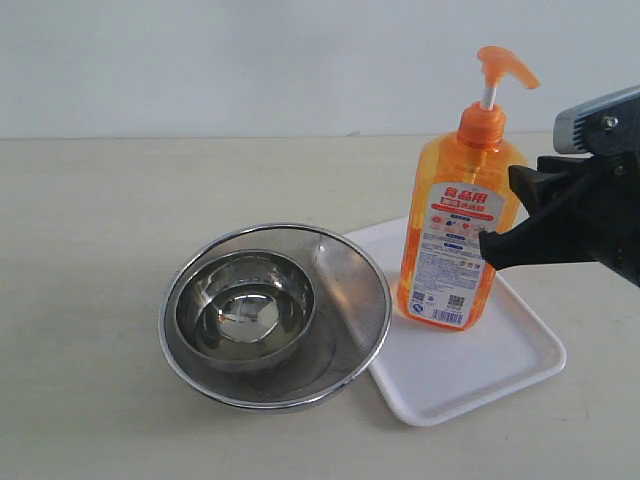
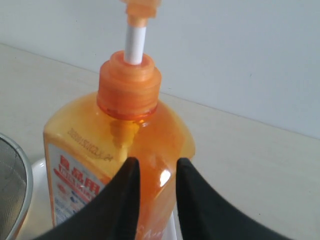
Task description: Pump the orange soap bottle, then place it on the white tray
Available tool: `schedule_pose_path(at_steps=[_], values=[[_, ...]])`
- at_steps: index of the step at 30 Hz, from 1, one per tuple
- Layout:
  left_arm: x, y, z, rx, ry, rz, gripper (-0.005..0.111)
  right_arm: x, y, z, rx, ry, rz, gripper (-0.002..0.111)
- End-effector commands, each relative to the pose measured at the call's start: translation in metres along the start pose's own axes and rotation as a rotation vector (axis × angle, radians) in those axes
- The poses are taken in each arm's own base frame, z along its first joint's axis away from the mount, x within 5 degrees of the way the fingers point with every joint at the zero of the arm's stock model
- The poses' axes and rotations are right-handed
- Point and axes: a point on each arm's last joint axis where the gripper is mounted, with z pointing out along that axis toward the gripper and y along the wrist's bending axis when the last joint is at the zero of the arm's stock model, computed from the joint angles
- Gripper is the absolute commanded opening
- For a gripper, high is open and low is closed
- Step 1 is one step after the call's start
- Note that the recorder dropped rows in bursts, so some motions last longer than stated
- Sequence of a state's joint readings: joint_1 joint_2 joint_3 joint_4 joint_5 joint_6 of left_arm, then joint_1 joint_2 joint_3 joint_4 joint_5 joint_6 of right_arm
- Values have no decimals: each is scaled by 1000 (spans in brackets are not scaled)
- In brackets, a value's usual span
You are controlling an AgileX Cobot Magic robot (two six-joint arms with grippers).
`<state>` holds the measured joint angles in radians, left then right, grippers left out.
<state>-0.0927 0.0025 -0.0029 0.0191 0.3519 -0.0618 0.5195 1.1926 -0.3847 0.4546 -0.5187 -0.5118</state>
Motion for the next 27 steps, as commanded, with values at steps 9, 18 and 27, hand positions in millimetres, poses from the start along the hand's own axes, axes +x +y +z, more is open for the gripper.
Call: schedule_pose_path(at_steps=[9, 18, 27], values=[[0, 0, 0, -1, -9, -2, 5, 4, 1, 0, -9, 23, -3, 24], [0, 0, 0, -1, -9, -2, 5, 4, 1, 0, -9, 23, -3, 24], [0, 0, 0, -1, -9, -2, 5, 3, 1, 0, -7, 21, 9, 24]])
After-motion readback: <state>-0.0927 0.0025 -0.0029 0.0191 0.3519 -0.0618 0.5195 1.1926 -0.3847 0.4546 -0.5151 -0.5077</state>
